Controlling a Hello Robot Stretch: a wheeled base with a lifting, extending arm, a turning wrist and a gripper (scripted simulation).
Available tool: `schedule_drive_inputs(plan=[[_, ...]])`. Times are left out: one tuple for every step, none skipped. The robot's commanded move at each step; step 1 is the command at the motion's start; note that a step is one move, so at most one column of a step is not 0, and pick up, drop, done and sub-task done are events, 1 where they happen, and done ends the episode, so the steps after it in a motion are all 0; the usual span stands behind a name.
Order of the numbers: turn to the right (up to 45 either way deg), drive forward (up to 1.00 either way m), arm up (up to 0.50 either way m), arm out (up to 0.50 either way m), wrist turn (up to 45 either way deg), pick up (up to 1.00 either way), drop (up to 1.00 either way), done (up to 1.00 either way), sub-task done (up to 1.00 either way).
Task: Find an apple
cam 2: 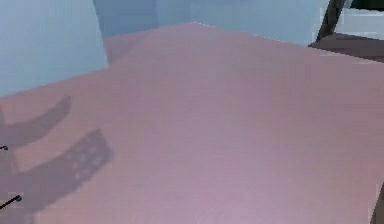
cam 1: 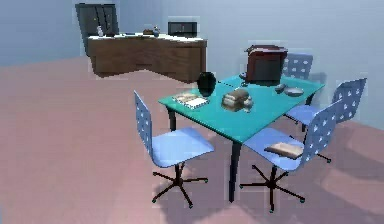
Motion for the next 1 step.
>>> schedule_drive_inputs(plan=[[-9.0, 0.00, 0.00, 0.00, 0.0, 0.00, 0.00, 0.00, 0.00]])
